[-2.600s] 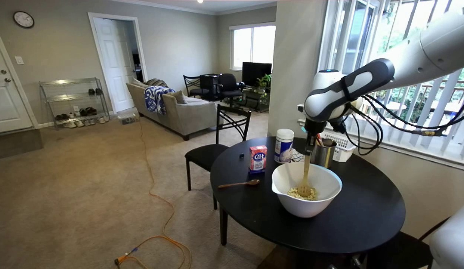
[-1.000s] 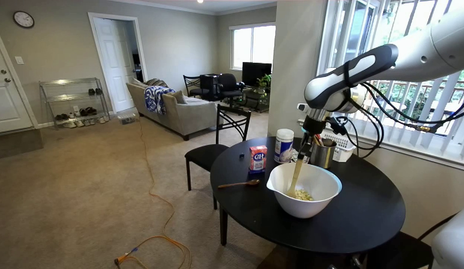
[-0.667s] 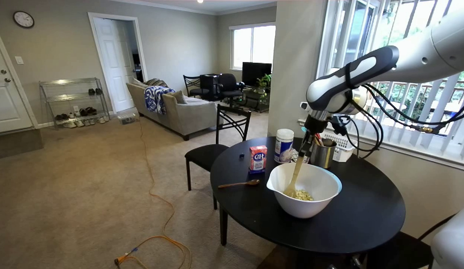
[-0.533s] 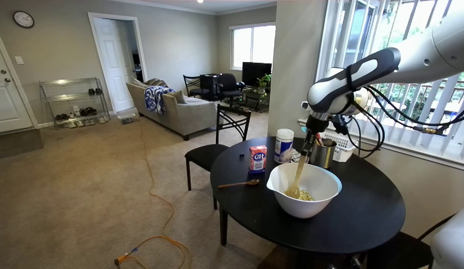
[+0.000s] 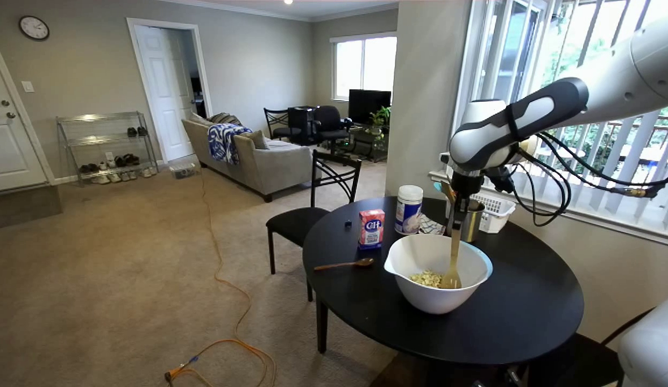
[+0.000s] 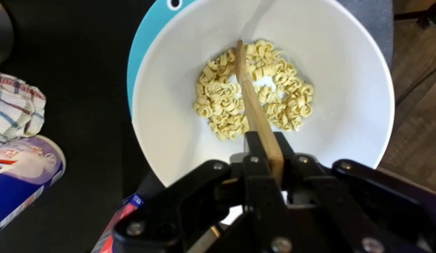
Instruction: Stir the white bowl with the wooden spoon
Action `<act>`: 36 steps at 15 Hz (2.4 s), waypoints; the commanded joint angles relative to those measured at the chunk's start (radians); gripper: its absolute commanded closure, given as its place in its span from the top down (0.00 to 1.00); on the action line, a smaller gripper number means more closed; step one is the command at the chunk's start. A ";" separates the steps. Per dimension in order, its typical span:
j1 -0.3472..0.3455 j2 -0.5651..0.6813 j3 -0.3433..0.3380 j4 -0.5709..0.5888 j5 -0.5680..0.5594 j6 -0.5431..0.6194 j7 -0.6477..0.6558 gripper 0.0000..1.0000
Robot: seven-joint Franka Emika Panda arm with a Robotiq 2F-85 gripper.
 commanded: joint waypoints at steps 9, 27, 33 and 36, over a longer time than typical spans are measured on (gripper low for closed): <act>0.024 -0.028 -0.010 0.015 0.194 -0.144 -0.156 0.04; 0.027 0.002 0.012 0.000 0.253 0.095 -0.090 0.04; -0.016 -0.022 0.021 -0.028 -0.039 0.131 0.144 0.04; -0.029 -0.020 0.012 -0.020 -0.141 0.100 0.219 0.04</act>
